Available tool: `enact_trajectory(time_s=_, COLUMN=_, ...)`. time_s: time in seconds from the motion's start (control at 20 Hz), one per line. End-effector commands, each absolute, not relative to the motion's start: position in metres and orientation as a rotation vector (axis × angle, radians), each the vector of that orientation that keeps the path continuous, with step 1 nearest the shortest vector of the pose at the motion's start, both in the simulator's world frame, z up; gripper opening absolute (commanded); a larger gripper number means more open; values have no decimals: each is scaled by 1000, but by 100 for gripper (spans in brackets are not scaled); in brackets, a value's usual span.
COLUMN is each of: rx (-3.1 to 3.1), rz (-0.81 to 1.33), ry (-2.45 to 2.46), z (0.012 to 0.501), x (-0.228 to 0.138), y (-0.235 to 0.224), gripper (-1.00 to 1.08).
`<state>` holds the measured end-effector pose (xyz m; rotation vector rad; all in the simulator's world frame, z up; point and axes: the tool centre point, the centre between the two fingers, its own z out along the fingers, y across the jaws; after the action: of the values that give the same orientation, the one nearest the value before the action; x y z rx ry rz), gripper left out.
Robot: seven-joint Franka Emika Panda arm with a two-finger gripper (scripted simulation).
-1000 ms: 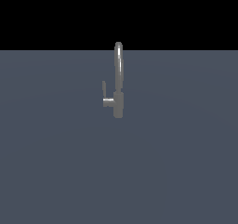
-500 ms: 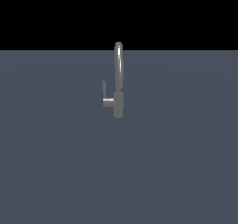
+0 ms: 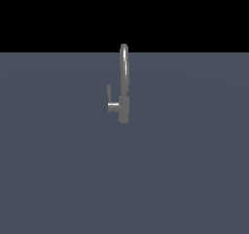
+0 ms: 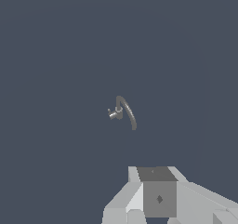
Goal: Turn on the faucet by rotating a designated handle.
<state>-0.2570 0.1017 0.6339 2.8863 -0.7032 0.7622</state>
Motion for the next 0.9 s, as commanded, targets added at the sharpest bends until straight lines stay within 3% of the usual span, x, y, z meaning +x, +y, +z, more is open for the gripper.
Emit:
enact_trajectory(time_s=0.0, rx=2834, rz=822, ry=-776, z=639, x=-252, y=119, gripper=-100)
enact_trajectory(time_s=0.45, rx=2637, rz=980, ry=-991, z=632, x=-217, y=181, gripper=-100)
enact_trajectory(time_s=0.85, rx=2462, rz=1052, ry=-1146, z=591, x=-162, y=223, gripper=-100)
